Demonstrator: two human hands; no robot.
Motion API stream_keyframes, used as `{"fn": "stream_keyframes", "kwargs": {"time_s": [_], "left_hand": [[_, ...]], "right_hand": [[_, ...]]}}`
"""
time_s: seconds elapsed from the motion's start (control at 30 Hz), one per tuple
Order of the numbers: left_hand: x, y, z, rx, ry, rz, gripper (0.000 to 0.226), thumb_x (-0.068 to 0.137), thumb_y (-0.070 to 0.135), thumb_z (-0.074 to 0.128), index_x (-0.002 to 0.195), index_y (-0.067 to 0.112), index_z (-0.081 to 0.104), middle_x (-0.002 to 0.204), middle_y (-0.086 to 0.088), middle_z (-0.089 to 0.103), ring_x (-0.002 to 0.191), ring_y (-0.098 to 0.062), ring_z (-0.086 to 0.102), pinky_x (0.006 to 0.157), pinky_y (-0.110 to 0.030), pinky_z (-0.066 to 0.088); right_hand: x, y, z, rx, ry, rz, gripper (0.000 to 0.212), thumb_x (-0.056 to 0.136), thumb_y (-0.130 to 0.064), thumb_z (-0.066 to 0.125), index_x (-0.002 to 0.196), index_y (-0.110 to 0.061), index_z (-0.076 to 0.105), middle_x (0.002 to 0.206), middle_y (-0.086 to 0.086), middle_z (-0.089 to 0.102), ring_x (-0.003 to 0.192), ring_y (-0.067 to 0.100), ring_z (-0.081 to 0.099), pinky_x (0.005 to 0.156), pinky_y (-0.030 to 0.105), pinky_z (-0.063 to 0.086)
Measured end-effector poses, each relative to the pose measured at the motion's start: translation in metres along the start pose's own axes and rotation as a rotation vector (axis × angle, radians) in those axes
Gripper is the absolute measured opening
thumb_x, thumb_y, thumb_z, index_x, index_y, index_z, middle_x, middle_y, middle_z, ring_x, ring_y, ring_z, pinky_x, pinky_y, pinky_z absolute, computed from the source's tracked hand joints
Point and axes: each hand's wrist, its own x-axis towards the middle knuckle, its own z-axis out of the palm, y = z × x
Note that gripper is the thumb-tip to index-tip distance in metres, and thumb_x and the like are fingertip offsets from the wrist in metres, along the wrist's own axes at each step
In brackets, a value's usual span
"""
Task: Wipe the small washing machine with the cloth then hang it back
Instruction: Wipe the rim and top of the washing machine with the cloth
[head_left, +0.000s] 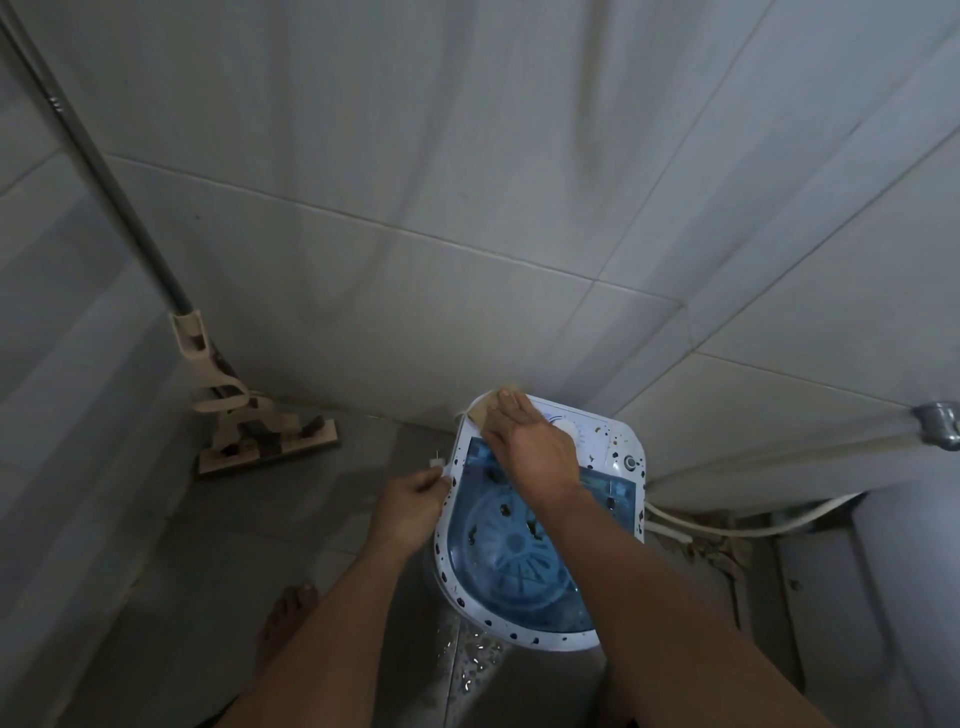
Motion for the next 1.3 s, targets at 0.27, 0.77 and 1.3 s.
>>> {"fn": "stream_keyframes", "kwargs": {"time_s": [0.27,0.77,1.3], "left_hand": [[0.0,0.001,0.001,0.007,0.015,0.016,0.036,0.084,0.043,0.062,0.116,0.03,0.071,0.104,0.007,0.077,0.091,-0.011,0.072,0.09,-0.041,0.057],[0.006,-0.012,-0.002,-0.024,0.066,0.011,0.013,0.076,0.045,0.066,0.083,0.05,0.075,0.085,0.011,0.078,0.08,-0.012,0.075,0.083,-0.042,0.06],[0.013,-0.012,0.001,-0.076,0.088,-0.044,0.021,0.091,0.009,0.064,0.104,0.018,0.077,0.08,-0.003,0.078,0.087,-0.034,0.073,0.082,-0.048,0.059]], "right_hand": [[-0.008,-0.002,0.015,0.015,0.137,-0.036,0.032,0.095,-0.018,0.07,0.127,-0.012,0.068,0.149,0.007,0.056,0.142,0.028,0.048,0.099,0.046,0.056],[-0.016,-0.006,0.005,-0.02,0.047,-0.052,0.069,0.091,0.011,0.054,0.155,-0.011,0.038,0.168,0.006,0.024,0.156,0.025,0.017,0.118,0.045,0.039],[-0.008,0.0,-0.011,-0.044,-0.018,-0.016,0.071,0.09,0.009,0.056,0.155,-0.011,0.033,0.168,0.007,0.02,0.156,0.026,0.018,0.107,0.045,0.047]]}}
